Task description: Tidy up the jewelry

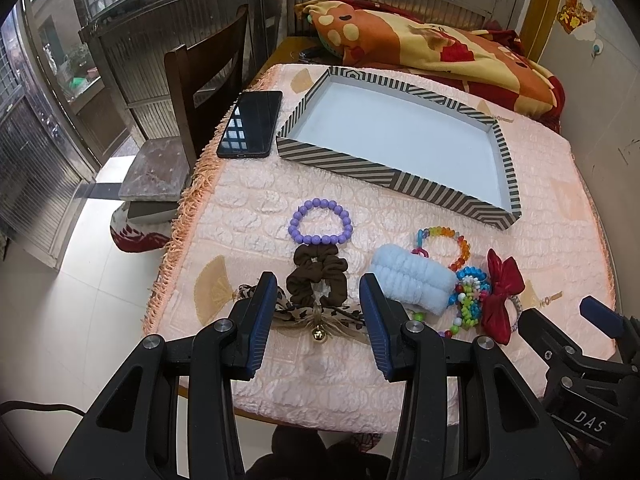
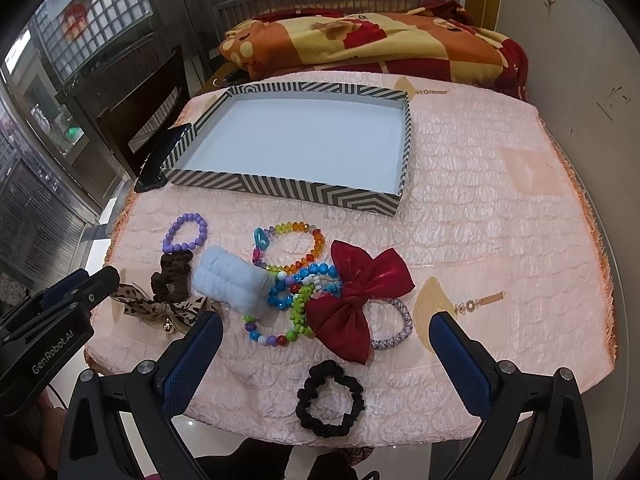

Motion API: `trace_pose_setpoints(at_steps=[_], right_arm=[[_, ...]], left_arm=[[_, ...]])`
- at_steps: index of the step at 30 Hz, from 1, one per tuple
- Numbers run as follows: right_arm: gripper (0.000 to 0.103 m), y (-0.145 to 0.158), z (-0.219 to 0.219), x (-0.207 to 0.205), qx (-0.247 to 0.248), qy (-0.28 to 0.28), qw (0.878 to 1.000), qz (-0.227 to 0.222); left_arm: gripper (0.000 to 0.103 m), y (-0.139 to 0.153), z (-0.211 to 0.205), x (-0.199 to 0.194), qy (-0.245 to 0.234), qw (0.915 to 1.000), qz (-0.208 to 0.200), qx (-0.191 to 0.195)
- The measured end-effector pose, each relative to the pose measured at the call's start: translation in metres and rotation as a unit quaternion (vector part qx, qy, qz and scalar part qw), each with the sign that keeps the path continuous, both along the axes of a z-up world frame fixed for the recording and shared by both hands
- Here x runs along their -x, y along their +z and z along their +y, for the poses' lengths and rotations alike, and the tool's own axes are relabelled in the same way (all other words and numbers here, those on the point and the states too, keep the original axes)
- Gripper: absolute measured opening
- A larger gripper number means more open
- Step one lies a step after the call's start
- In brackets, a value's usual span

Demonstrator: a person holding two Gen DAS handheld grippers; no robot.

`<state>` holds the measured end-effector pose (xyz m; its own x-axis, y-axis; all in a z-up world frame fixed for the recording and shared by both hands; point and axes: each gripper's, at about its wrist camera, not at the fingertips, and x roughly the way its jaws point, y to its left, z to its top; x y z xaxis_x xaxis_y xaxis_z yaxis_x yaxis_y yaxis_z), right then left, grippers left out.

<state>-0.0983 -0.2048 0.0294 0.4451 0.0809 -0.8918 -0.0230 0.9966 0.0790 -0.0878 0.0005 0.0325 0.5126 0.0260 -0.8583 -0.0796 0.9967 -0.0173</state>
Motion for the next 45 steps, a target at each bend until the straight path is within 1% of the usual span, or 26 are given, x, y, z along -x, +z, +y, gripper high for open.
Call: trace_pose_setpoints(at_steps=[13, 32, 45], right_arm=[[0.102, -0.002, -0.001, -0.003, 0.011, 0.002, 1.000, 0.002], [0.102, -0.006, 0.000, -0.005, 0.006, 0.000, 1.000, 0.008], [0.102, -0.011, 0.004, -0.009, 0.004, 0.009, 1.000, 0.014]], left_arm=[[0.042, -0.002, -0.001, 0.001, -0.001, 1.0000, 0.003, -0.001], [0.042, -0.005, -0.002, -0.003, -0.004, 0.9999, 0.012, -0.003], [0.042, -0.008, 0.002, -0.005, 0.001, 0.9998, 0.018, 0.000]])
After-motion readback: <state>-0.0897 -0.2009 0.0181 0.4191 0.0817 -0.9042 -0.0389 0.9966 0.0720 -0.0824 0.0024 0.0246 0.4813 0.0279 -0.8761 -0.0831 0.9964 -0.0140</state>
